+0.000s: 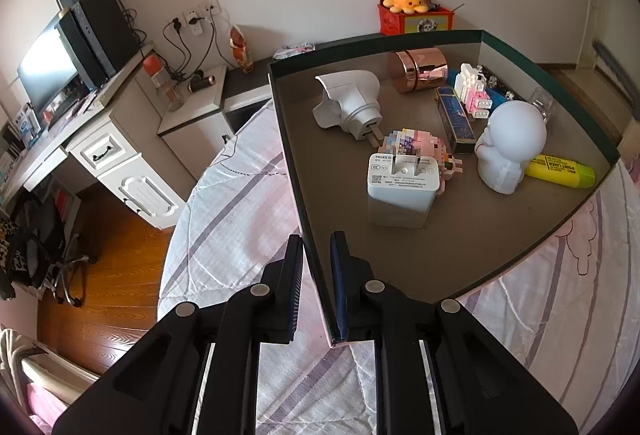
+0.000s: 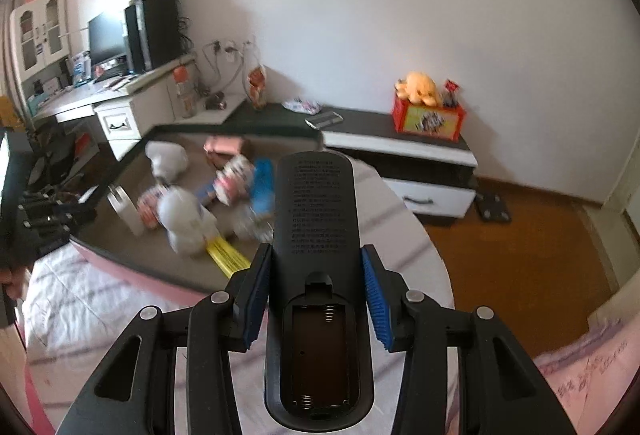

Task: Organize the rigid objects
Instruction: 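Carry the black case into the pink box and open the right tool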

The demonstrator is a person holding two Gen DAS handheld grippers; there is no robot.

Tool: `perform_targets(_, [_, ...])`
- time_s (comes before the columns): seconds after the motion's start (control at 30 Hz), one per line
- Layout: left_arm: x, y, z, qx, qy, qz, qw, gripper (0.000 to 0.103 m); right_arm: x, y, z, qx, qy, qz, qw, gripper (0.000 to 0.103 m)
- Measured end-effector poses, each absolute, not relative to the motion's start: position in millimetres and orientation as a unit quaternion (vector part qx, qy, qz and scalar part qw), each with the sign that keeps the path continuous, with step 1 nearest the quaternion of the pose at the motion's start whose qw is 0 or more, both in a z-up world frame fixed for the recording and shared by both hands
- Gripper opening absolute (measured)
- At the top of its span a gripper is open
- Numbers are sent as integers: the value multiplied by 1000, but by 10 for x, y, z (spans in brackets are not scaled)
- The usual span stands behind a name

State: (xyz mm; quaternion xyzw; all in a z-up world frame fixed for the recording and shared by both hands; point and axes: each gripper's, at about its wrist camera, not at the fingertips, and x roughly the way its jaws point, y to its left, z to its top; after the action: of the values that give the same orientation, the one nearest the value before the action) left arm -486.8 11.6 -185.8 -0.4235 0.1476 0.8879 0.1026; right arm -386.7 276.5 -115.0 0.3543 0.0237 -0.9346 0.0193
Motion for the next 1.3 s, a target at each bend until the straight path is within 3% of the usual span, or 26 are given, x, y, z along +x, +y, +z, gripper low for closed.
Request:
perform_targets(0.23, [-4856, 135, -1865, -424, 147, 888, 101, 13, -4139, 2143, -1019, 346, 48, -934, 77, 45])
perform_targets(0.47, [-4851, 125, -1860, -424, 144, 889, 98, 12, -4346, 1472, -1253, 379, 45, -910, 164, 45])
perform_targets(0.9, [-4802, 136, -1832, -421, 149, 891, 89, 11, -4368, 1343, -1497, 394, 48, -906, 148, 46])
perform_targets(1.03, [-4768, 143, -1811, -420, 152, 890, 88, 12, -4321, 1375, -1441, 391, 47, -908, 142, 57])
perform_targets(1.13, [-4713, 141, -1801, -417, 153, 892, 86, 12, -4259, 1384, -1403, 388, 41, -909, 145, 58])
perform_targets(1.3, [-4577, 162, -1691, -412, 150, 894, 89, 20, -4145, 1396, -1335, 377, 42, -915, 137, 77])
